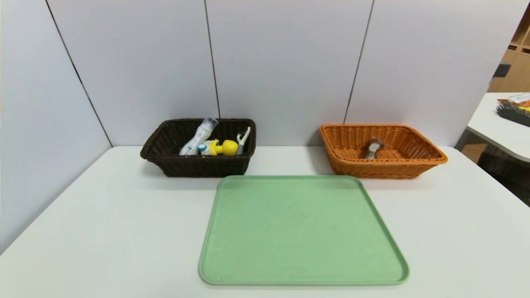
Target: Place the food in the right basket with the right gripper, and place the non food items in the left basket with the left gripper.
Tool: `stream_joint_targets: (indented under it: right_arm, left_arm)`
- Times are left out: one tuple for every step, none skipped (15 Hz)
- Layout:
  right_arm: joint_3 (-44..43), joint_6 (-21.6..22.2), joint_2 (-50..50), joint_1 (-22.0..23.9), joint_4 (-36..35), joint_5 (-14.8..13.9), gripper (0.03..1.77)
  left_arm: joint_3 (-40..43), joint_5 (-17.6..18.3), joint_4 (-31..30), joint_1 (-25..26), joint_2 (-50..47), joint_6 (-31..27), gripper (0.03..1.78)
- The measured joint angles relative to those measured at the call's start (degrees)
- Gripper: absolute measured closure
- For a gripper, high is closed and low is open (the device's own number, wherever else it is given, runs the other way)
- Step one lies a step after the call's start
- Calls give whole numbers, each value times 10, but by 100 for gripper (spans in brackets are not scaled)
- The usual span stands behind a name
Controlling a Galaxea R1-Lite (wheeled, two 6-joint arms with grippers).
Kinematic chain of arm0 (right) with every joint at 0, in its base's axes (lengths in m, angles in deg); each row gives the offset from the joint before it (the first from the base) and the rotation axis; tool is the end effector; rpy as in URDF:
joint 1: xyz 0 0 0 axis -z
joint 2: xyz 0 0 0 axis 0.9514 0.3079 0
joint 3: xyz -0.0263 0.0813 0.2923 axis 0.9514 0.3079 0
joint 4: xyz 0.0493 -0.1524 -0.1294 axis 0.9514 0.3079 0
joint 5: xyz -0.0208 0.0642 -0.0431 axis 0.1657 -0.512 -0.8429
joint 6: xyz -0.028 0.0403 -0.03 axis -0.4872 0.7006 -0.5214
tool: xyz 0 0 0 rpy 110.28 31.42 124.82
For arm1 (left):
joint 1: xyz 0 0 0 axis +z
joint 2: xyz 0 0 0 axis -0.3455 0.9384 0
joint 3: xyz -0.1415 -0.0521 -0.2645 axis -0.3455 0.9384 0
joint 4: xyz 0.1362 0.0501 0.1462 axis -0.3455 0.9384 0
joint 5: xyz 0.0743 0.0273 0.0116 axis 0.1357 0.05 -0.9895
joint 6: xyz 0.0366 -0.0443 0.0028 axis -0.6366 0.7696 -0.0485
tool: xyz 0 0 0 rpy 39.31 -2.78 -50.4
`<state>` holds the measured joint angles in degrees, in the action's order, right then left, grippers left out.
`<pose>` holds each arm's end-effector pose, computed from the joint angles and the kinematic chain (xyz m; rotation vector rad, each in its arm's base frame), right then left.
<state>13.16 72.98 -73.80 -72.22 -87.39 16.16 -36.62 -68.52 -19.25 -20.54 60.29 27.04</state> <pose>0.0243 0.0019 0.0771 -0.1002 -0.0119 0.0338 0.0243 -0.0022 0.0849 0.0782 -0.0695 -0.0363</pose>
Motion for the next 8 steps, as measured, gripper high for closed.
stream_joint_targets:
  right_arm:
    - [0,27,0,0,1,-7,10]
    - [1,57,0,0,1,-20,11]
    - [1,74,0,0,0,-30,10]
    - [1,76,0,0,1,-32,10]
    - [1,76,0,0,0,-32,10]
    - [1,77,0,0,0,-32,10]
    - [1,77,0,0,0,-32,10]
    - [1,79,0,0,0,-33,10]
  left_arm:
    - [0,0,0,0,0,10,12]
    - [0,-3,0,0,0,19,12]
    - [0,-6,-1,0,0,24,12]
    - [0,-12,-1,0,0,28,12]
    - [0,-16,-1,0,0,31,12]
    - [0,-16,-1,0,0,32,12]
    - [0,-16,-1,0,0,32,12]
    - [0,-17,-1,0,0,32,12]
